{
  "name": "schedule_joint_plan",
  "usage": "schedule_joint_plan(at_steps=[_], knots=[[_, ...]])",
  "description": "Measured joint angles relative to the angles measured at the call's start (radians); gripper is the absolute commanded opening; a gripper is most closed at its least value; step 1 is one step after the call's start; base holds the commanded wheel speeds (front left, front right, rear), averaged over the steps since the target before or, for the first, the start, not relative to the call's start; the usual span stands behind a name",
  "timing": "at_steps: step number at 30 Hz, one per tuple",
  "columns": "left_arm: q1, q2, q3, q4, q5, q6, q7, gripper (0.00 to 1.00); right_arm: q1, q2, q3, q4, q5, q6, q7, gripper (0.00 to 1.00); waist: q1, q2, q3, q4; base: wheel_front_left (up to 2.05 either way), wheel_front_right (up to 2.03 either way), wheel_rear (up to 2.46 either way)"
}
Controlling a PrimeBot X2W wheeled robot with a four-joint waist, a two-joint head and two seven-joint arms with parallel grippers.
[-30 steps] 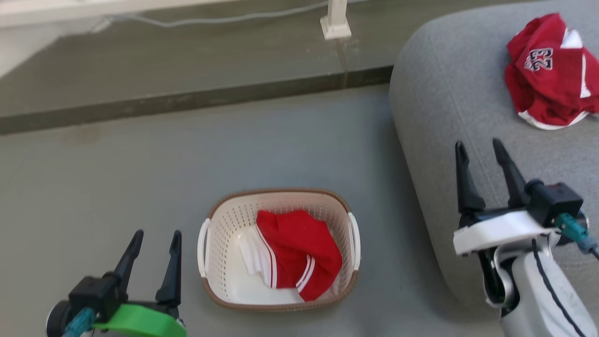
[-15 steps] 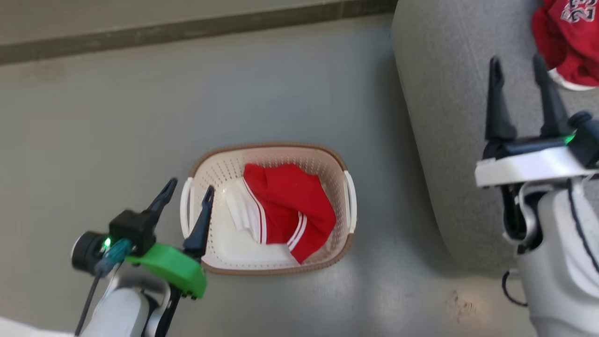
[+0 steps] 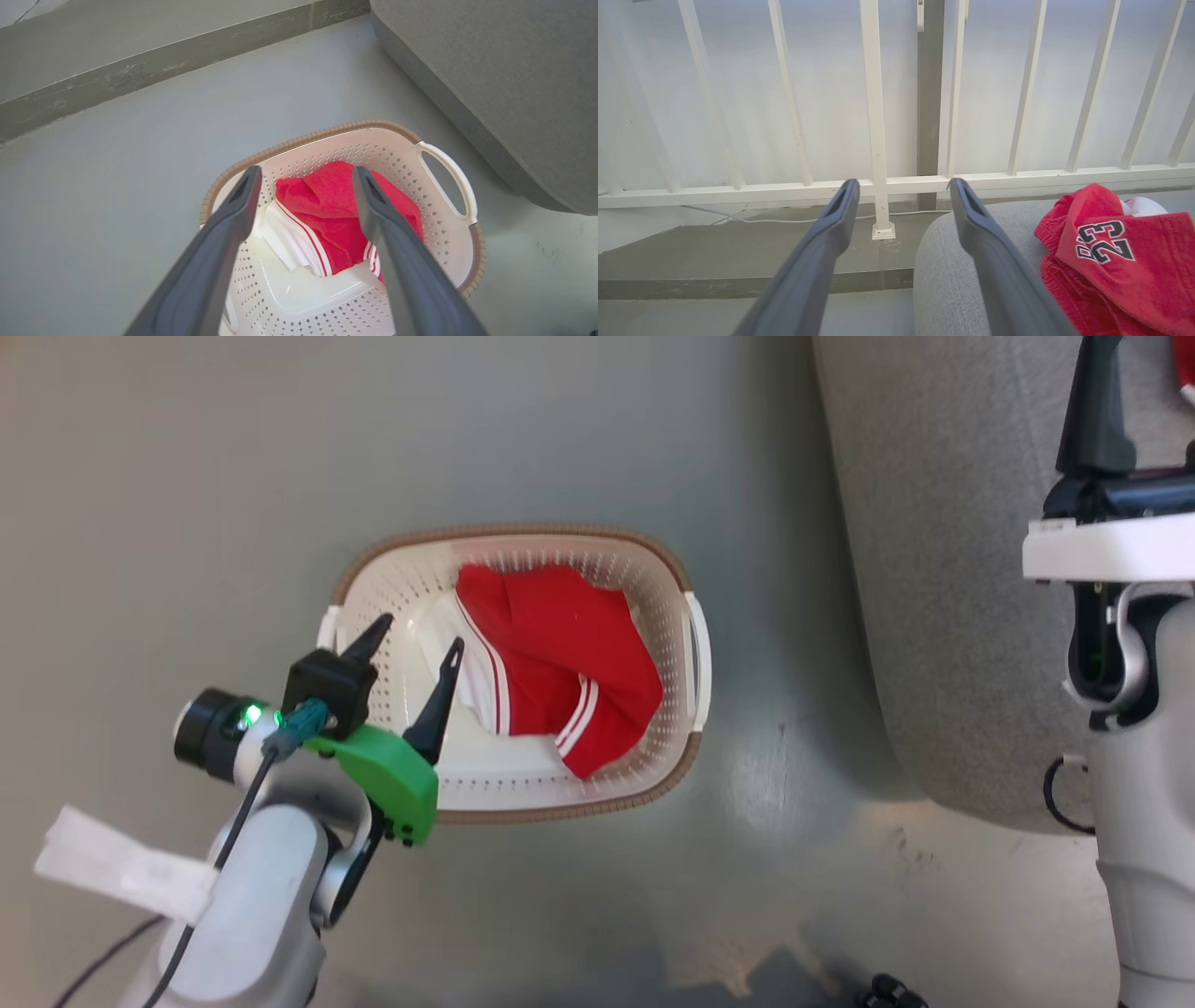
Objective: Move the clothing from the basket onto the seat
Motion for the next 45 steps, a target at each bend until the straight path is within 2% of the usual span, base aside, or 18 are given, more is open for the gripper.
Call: schedule_joint_plan(at_steps=[14,29,45], knots=[[-0.237,-0.007,-0.098,0.146,0.126,-0.040,0.063,1.00,-0.164,0.016,0.014,-0.070,0.002,0.002,-0.001,1.00,0.0001,0.0000,0.214,-0.028,0.00,0.00,0.00],[-0.436,0.001,-0.169,0.263,0.241,-0.057,0.091,1.00,-0.275,0.049,0.023,-0.156,0.002,0.004,-0.004,1.00,0.0000,0.0000,0.421,-0.077,0.00,0.00,0.00],[-0.550,0.033,-0.199,0.401,0.309,-0.065,0.075,1.00,-0.296,0.073,0.039,-0.192,0.000,0.005,-0.004,1.00,-0.0001,0.0000,0.518,-0.151,0.00,0.00,0.00]])
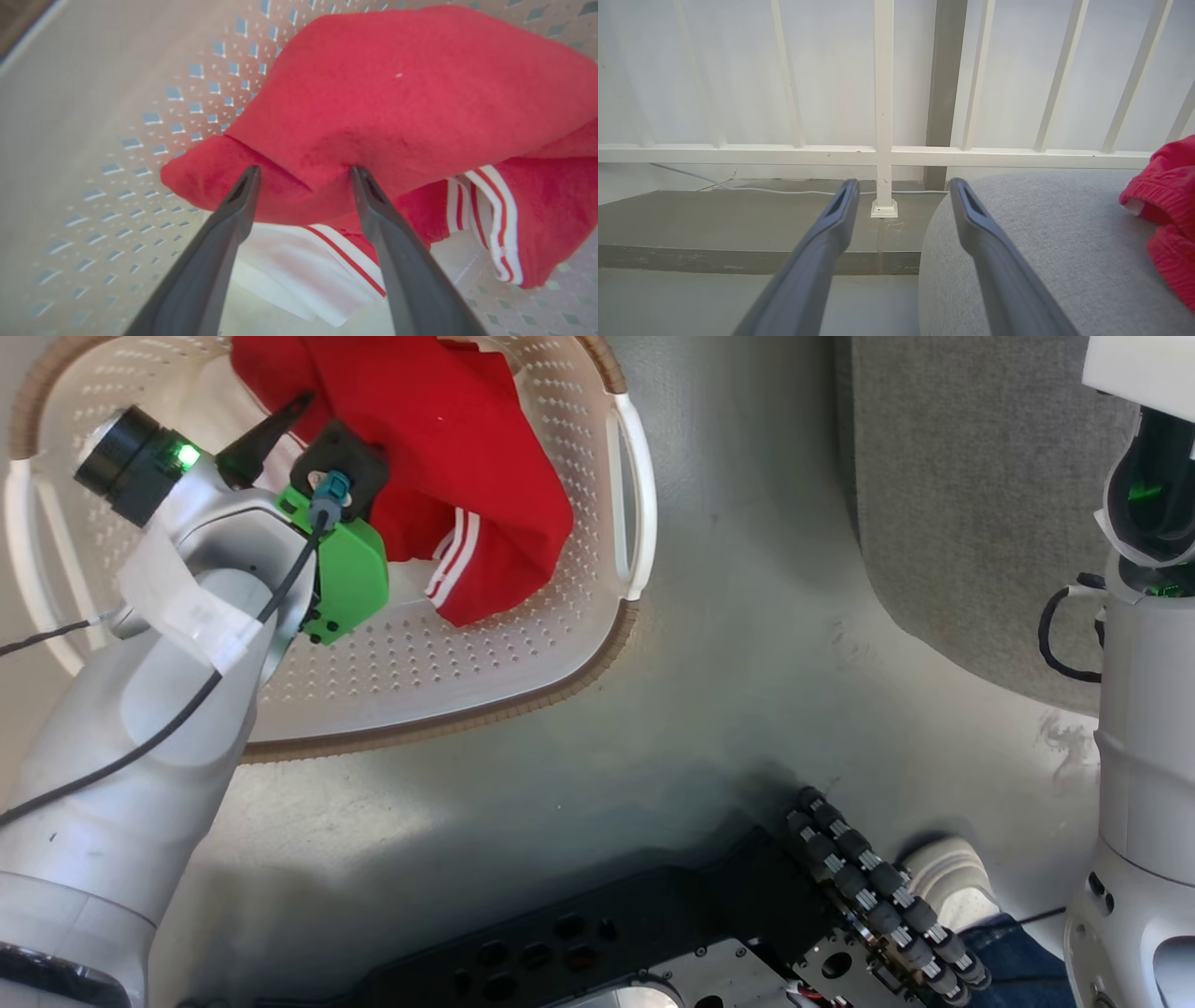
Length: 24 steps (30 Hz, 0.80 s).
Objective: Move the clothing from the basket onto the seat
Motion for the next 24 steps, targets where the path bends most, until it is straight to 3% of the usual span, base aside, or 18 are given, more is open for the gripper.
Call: schedule_joint_plan(at_steps=[13,14,17,20,24], knots=[[-0.043,-0.022,-0.026,0.086,0.016,0.000,-0.031,1.00,0.007,0.007,0.002,0.000,0.000,-0.002,0.000,1.00,0.0000,0.0000,0.008,-0.018,0.00,0.00,0.00],[-0.048,-0.026,-0.027,0.090,0.022,0.000,-0.037,0.91,0.008,0.008,0.002,0.000,0.000,-0.002,0.000,1.00,-0.0001,0.0000,0.008,-0.019,0.00,0.00,0.00],[-0.056,-0.032,-0.031,0.108,0.026,0.000,-0.049,0.23,0.014,0.008,0.002,0.000,0.000,-0.002,0.000,1.00,0.0000,0.0000,0.008,-0.021,0.00,0.00,0.00],[-0.058,-0.037,-0.035,0.117,0.026,0.000,-0.062,0.00,0.023,0.008,0.002,0.001,0.000,-0.003,0.000,1.00,0.0000,0.0000,0.008,-0.023,0.00,0.00,0.00],[-0.063,-0.055,-0.043,0.135,0.026,0.000,-0.081,0.00,0.023,0.009,0.001,0.002,0.000,-0.004,0.000,1.00,-0.0001,0.0000,0.007,-0.023,0.00,0.00,0.00]])
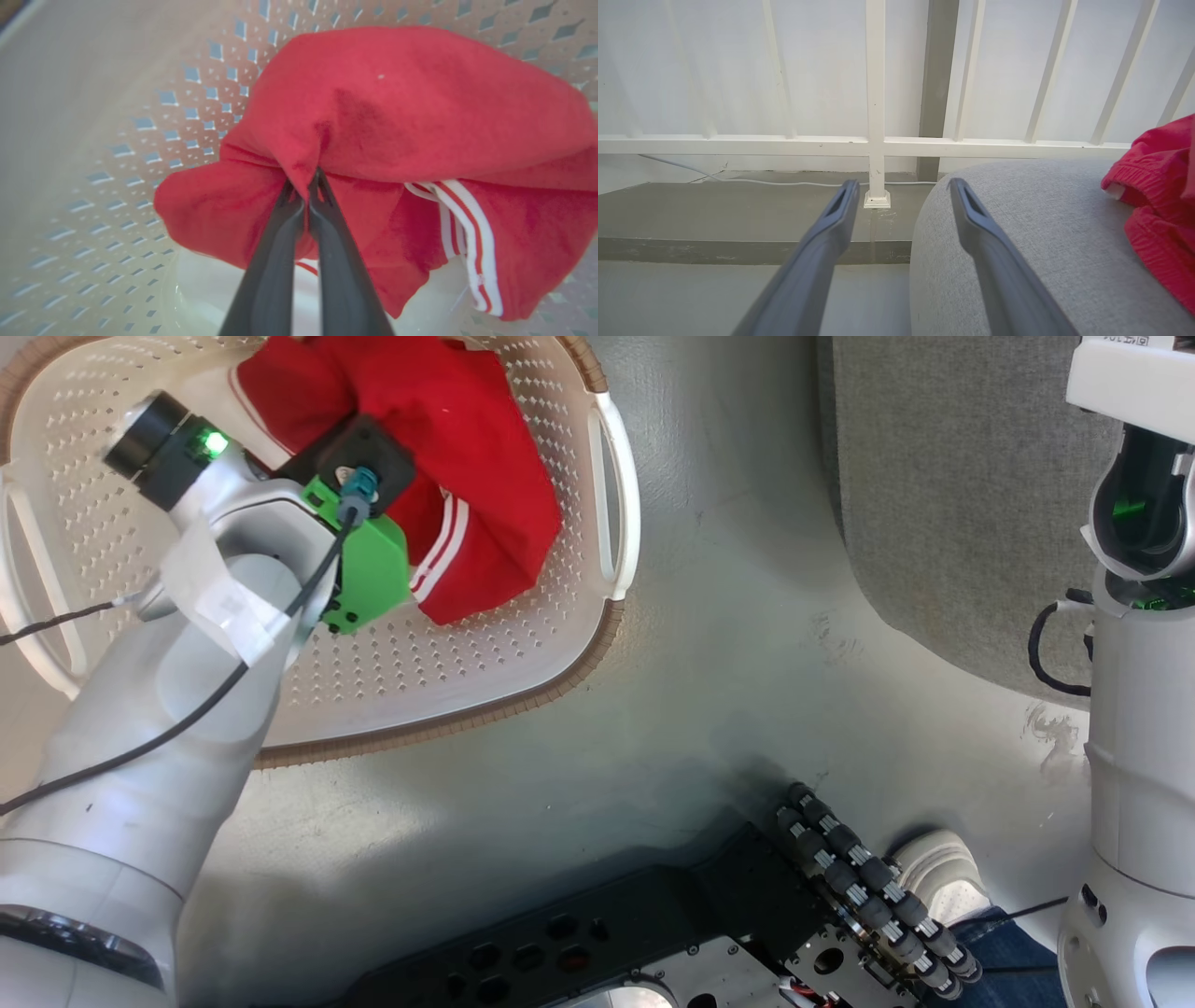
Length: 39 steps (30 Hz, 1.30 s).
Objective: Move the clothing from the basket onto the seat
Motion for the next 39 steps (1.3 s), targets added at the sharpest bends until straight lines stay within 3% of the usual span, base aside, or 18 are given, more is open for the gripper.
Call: schedule_joint_plan(at_steps=[18,39], knots=[[0.003,-0.041,-0.004,0.002,-0.057,-0.009,-0.154,0.00,0.003,0.002,-0.017,0.048,-0.008,0.010,0.000,1.00,0.0000,0.0000,-0.075,0.031,0.00,0.00,0.00],[0.078,-0.100,0.016,-0.105,-0.132,-0.009,-0.200,0.00,0.152,-0.002,-0.068,0.176,-0.045,0.030,0.000,1.00,0.0000,0.0000,-0.321,0.130,0.00,0.00,0.00]])
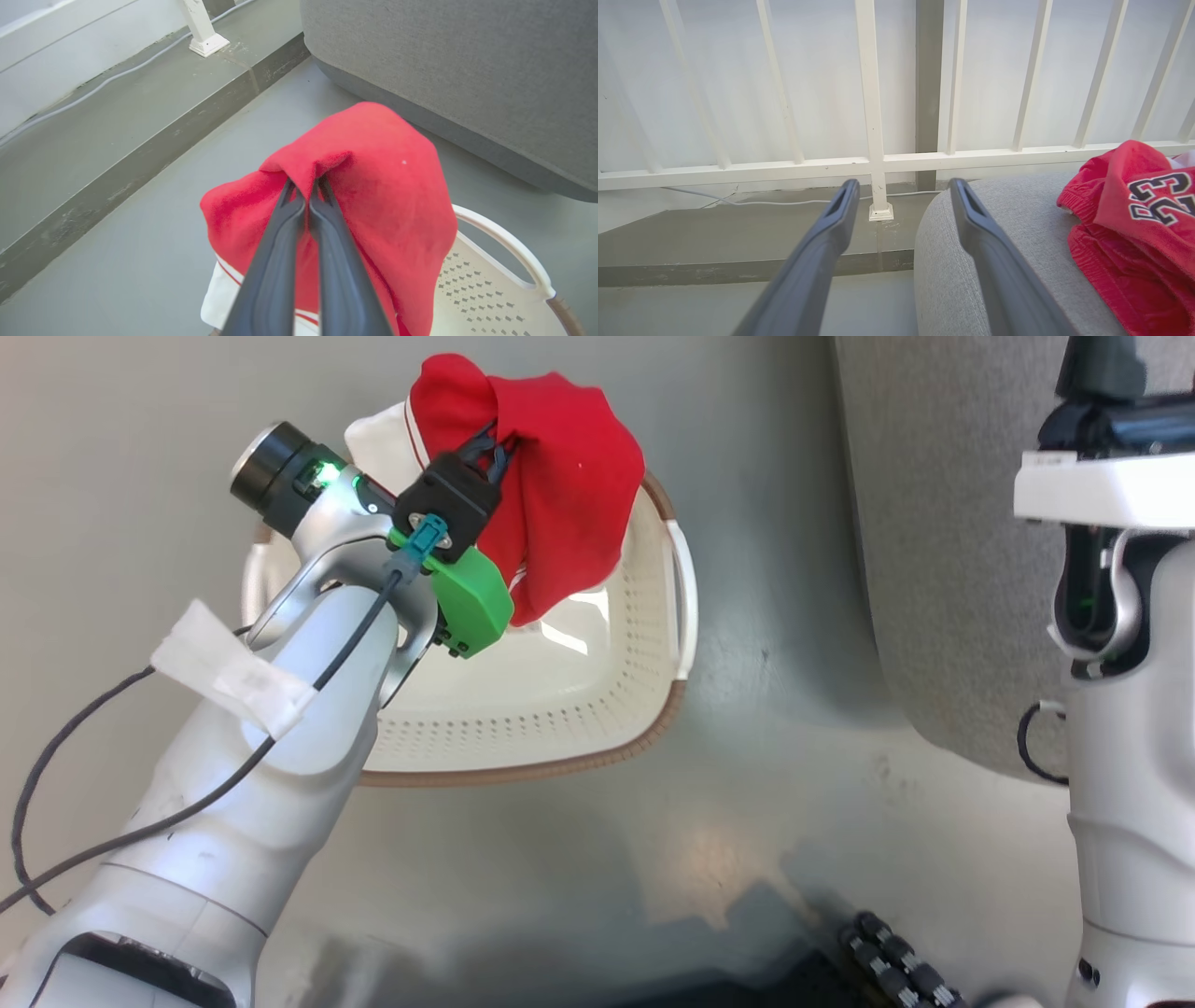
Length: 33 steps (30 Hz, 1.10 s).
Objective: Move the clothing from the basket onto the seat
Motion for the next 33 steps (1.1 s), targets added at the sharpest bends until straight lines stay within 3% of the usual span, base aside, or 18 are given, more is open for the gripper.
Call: schedule_joint_plan(at_steps=[18,33], knots=[[0.045,-0.030,0.059,-0.064,-0.125,0.000,-0.003,0.00,0.148,-0.001,0.002,0.132,-0.023,0.032,0.000,1.00,-0.0001,0.0000,-0.254,0.108,0.00,0.00,0.00],[0.141,-0.032,0.064,-0.051,-0.193,-0.001,-0.003,0.00,0.296,0.003,0.044,0.235,-0.024,0.051,0.000,1.00,-0.0001,0.0000,-0.489,0.156,0.00,0.00,0.00]])
